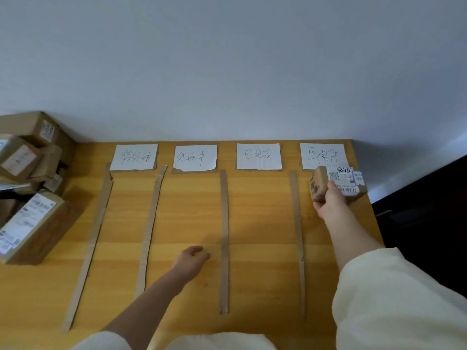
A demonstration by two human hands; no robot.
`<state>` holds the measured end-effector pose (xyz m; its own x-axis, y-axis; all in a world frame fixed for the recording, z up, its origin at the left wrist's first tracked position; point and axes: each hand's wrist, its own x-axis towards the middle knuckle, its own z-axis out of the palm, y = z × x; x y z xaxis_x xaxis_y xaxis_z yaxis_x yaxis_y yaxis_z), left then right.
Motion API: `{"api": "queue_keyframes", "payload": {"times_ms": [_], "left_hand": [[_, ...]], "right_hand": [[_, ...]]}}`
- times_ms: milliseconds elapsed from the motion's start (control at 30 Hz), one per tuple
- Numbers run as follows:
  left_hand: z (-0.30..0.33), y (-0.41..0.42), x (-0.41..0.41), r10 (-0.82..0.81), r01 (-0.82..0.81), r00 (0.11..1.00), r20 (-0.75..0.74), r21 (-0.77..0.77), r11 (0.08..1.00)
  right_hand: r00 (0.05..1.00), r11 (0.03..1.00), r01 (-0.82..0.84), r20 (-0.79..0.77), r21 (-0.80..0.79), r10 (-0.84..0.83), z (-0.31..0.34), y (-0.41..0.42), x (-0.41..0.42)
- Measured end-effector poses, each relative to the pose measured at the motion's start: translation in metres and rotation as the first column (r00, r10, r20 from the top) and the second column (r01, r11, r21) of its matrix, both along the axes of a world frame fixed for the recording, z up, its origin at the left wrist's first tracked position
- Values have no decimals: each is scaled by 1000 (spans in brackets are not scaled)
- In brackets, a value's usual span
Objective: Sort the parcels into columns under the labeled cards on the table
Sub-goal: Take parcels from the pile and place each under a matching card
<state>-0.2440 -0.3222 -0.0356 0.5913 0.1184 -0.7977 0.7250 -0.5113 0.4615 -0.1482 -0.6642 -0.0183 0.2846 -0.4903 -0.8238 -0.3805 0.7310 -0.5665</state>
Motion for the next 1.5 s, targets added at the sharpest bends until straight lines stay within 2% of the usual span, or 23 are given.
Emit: {"api": "queue_keyframes", "payload": {"times_ms": [300, 367, 433, 533, 633, 800, 967, 1200, 1333, 1500], "left_hand": [[4, 9, 1, 20, -20, 1000, -2, -47, 999], [6, 15, 2, 45, -44, 999, 20, -64, 997], [10, 23, 2, 83, -78, 995, 56, -80, 994], [19, 44, 3, 169, -155, 977, 130, -115, 981], [29, 74, 7, 310, -291, 927, 213, -118, 950], [39, 146, 14, 534, -515, 794, 291, -145, 845], [38, 230, 15, 706, -687, 613, 353, -202, 698], [25, 343, 12, 778, -834, 381, 499, -177, 522], [12, 397, 24, 764, -862, 389, 515, -88, 499], [-1, 437, 39, 855, -845, 455, 251, -181, 503]], "right_hand": [[995, 997, -70, -79, -43, 67, 14, 28, -2], [987, 988, -138, -93, -63, 132, 22, 55, -4], [960, 960, -276, -47, -40, 275, 26, 91, -8], [857, 858, -514, 52, 13, 512, 33, 152, -12], [705, 709, -705, 88, -14, 703, 38, 217, -13], [482, 487, -870, 78, -81, 873, 37, 327, -17], [371, 377, -922, 74, -93, 926, 36, 429, -24], [310, 311, -947, 26, -79, 950, 24, 537, -29], [329, 328, -942, -5, -65, 944, 14, 575, -31], [326, 318, -940, -55, -126, 944, 8, 605, -24]]}}
